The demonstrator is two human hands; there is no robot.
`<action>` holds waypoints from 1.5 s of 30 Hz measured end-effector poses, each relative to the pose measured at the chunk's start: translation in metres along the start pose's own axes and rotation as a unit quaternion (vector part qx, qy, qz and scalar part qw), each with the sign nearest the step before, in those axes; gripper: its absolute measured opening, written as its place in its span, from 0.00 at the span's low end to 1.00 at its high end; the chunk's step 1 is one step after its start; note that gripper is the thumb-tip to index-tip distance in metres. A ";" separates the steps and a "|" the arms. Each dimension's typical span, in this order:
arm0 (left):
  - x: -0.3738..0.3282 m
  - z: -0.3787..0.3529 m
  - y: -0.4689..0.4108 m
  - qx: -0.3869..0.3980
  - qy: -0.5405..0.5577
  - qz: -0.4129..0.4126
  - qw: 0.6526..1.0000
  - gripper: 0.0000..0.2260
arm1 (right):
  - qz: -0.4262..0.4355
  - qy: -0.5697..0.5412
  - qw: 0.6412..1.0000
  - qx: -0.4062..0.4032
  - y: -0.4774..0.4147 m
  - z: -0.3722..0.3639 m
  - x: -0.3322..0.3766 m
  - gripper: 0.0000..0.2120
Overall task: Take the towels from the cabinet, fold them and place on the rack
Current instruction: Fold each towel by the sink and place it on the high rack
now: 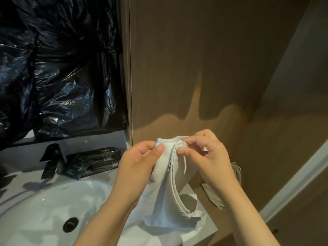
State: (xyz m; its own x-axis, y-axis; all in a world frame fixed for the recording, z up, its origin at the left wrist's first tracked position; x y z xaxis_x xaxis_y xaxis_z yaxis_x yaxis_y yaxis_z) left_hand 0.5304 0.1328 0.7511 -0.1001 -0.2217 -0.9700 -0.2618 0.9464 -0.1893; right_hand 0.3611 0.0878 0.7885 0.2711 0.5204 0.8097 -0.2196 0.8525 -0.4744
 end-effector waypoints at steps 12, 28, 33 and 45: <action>-0.018 -0.008 0.000 0.014 -0.086 -0.061 0.994 0.07 | 0.051 0.042 0.998 0.000 0.000 -0.011 0.016 0.02; -0.032 0.017 0.001 -0.040 -0.140 -0.145 0.979 0.12 | 0.028 0.067 0.995 0.073 -0.007 -0.005 0.000 0.03; -0.049 0.035 -0.007 -0.067 -0.177 -0.178 0.966 0.12 | 0.049 0.326 0.935 0.131 -0.007 0.019 -0.025 0.18; -0.104 0.049 -0.037 -0.121 -0.215 -0.265 0.932 0.12 | 0.203 0.378 0.901 -0.064 -0.046 0.050 0.068 0.17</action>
State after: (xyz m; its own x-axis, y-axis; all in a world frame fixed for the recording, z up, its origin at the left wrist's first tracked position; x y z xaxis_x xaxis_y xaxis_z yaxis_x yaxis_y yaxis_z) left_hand 0.5981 0.1322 0.8514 0.4852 -0.4785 -0.7318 -0.3795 0.6388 -0.6693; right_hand 0.3427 0.0815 0.8829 0.7634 0.6353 0.1168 -0.3485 0.5572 -0.7537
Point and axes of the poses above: each hand's wrist, its own y-axis away from the middle knuckle, its own z-axis out of the back of the hand, x = y × z, the point moved 8 cm from there along -y, towards the middle knuckle
